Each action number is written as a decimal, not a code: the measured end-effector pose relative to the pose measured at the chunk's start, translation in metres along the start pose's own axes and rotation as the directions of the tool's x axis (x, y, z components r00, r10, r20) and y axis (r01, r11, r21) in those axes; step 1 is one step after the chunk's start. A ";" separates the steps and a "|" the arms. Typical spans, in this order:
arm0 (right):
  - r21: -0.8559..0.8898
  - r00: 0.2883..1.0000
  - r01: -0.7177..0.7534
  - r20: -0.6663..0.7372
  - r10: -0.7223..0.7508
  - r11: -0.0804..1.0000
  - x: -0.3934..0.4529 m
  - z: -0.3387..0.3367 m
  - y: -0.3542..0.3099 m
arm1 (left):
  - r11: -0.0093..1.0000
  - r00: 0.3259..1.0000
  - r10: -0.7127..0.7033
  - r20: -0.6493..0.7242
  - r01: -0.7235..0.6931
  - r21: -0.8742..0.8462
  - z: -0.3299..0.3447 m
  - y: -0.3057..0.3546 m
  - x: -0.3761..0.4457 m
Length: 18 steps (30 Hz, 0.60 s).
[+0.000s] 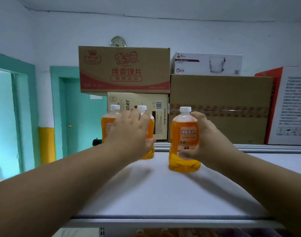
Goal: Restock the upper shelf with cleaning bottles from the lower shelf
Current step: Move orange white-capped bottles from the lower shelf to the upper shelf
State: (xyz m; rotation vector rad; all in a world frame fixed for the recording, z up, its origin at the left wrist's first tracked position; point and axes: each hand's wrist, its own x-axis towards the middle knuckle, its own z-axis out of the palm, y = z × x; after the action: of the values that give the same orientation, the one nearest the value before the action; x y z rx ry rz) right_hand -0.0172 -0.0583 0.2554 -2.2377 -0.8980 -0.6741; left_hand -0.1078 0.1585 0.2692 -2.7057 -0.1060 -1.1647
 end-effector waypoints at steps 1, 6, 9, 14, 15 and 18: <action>-0.020 1.000 -0.009 0.004 0.009 1.000 0.006 0.006 -0.003 | 0.991 0.996 0.001 0.084 0.010 -0.132 0.001 0.004 -0.012; -0.076 0.999 -0.028 0.037 0.031 0.997 0.035 0.029 -0.010 | 0.940 0.873 0.085 0.480 0.090 -0.329 0.016 0.017 -0.046; -0.094 0.999 -0.031 0.030 0.034 0.995 0.044 0.037 -0.010 | 0.954 0.861 0.079 0.502 0.081 -0.289 0.017 0.017 -0.043; -0.076 1.000 -0.031 -0.009 0.030 0.997 0.048 0.049 -0.007 | 0.969 0.847 0.067 0.527 0.072 -0.238 0.020 0.018 -0.045; -0.072 1.000 -0.025 -0.013 0.024 0.997 0.048 0.051 -0.007 | 0.969 0.849 0.064 0.525 0.071 -0.235 0.019 0.018 -0.044; -0.077 1.000 -0.023 -0.023 0.021 0.997 0.048 0.055 -0.006 | 0.972 0.853 0.067 0.518 0.061 -0.227 0.021 0.018 -0.044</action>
State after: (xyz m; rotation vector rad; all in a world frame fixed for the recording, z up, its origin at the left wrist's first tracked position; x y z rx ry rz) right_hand 0.0215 0.0038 0.2521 -2.3003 -0.8485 -0.7337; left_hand -0.1209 0.1453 0.2207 -3.1635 -0.0395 -0.4207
